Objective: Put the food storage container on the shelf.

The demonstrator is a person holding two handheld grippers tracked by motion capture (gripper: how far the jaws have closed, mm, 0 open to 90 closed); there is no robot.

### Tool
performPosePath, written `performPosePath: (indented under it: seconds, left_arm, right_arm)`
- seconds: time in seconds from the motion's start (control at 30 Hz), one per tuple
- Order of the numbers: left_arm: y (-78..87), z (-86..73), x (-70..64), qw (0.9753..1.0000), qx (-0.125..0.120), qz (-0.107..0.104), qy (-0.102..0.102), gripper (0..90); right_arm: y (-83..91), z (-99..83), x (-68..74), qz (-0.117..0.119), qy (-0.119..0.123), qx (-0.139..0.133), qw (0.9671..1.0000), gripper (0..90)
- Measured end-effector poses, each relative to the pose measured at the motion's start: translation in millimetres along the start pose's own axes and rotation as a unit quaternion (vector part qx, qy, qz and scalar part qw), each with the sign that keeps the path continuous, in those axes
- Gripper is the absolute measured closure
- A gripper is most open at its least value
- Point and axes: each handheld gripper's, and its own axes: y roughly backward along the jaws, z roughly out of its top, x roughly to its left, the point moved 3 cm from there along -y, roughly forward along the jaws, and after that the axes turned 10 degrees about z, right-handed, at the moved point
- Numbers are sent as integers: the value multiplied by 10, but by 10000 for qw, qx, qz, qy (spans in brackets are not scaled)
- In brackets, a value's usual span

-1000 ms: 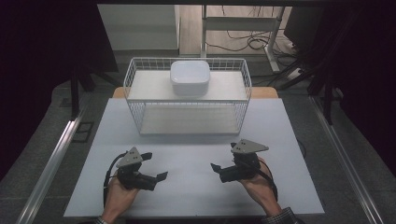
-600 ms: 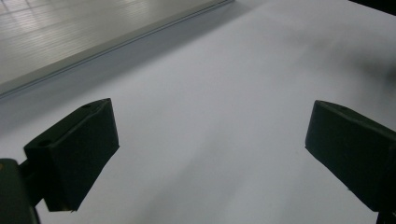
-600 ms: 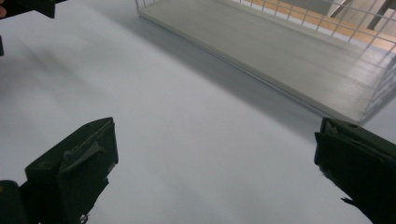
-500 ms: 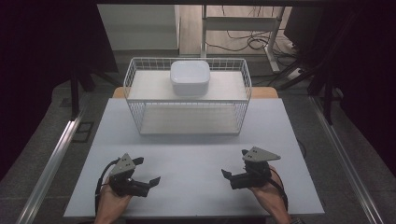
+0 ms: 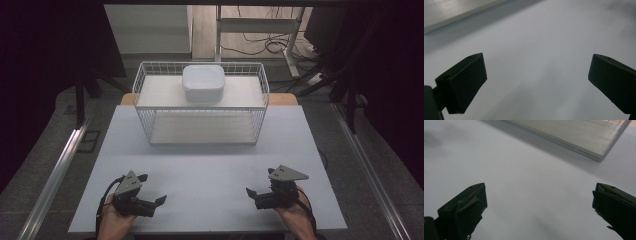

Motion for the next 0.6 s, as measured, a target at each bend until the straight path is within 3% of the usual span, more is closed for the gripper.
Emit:
performPosePath:
  seconds: [0.23,0.43,0.6]
  left_arm:
    - [-6,-100,-3,9998,162,-21,94,11]
    - [-7,-145,-7,9993,228,-185,245,8]
    - [-30,-162,-20,9990,340,-205,222,7]
  right_arm:
    - [-3,-114,-11,-48,-8,177,9998,0]
    - [-23,-191,-1,-17,-64,310,9995,0]
    - [-67,-259,27,-19,-50,508,9987,0]
